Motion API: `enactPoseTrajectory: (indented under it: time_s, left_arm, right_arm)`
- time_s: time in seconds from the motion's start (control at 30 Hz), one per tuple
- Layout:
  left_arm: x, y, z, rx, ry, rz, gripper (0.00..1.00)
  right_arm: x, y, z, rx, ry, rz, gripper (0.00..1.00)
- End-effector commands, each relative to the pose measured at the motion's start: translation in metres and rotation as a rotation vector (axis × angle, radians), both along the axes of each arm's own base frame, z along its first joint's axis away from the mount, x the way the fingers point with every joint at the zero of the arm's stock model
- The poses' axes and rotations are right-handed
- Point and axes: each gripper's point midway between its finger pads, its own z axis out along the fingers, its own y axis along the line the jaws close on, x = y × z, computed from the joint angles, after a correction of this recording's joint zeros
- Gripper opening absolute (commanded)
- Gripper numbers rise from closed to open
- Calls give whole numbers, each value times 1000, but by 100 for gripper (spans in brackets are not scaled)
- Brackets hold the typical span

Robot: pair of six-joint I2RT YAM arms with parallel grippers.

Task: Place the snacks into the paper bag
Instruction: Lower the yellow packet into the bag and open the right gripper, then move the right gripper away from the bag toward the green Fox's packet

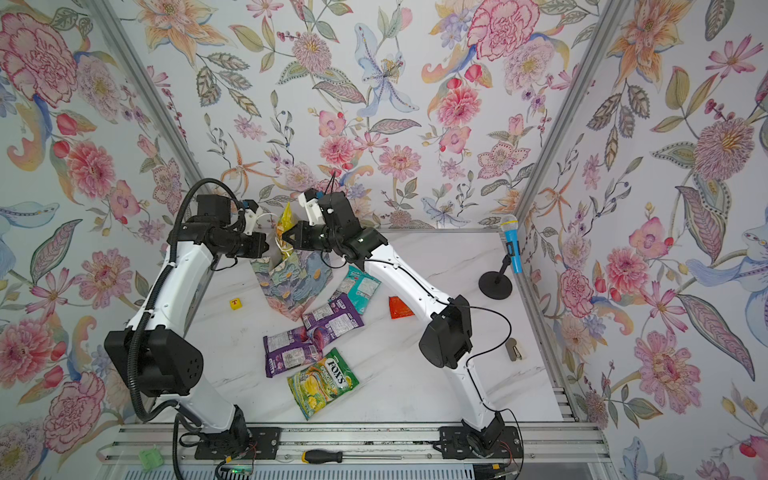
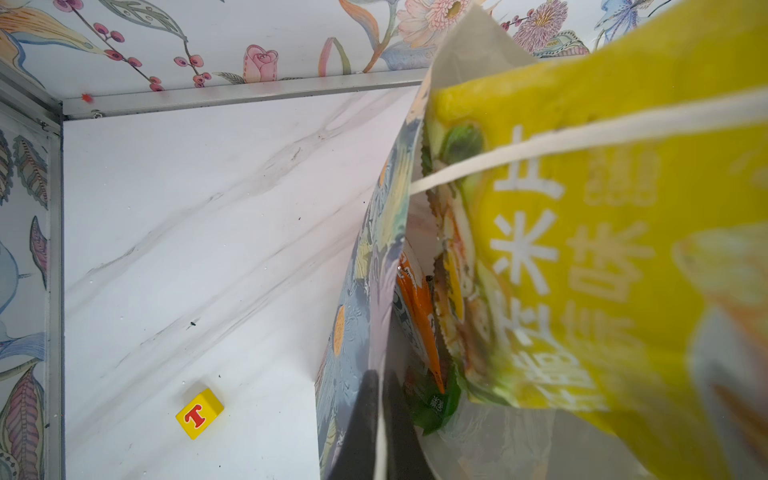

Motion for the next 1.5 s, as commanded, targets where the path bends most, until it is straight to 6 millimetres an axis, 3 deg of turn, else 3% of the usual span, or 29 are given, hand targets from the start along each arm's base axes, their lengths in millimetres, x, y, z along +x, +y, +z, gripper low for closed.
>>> enactPoseTrajectory:
  time_s: [0.0, 0.23, 0.4, 0.57, 0.73, 0.87, 0.97, 1.13, 1.47]
  left_arm:
    - [-7, -10, 14, -24, -35, -30, 4]
    - [-7, -9, 14, -24, -36, -28, 4]
    - [-7, -10, 12, -24, -32, -30, 4]
    - [-7, -8, 14, -17, -38, -25, 4]
    - [-6, -6, 14, -12, -38, -16, 4]
    - [-4, -6, 12, -13, -34, -14, 4]
    - [-4, -6, 11, -14, -33, -12, 4]
    - [-5, -6, 12, -12, -38, -10, 4]
    - [-5, -7, 12, -15, -40, -11, 4]
  right_arm:
    - [-2, -23, 45, 41, -72, -48, 34]
    - [12, -63, 70, 11, -189, -172, 42]
    - [24, -111, 61, -51, -205, -270, 44]
    - [26, -172, 7, -121, -131, -369, 45]
    - [-1, -211, -72, -212, -9, -380, 47]
    - [-27, -220, -138, -284, 113, -329, 48]
    - [-43, -216, -171, -264, 202, -274, 48]
    - [-71, -209, -211, -256, 322, -194, 48]
    - [-179, -183, -270, -372, 477, 109, 49]
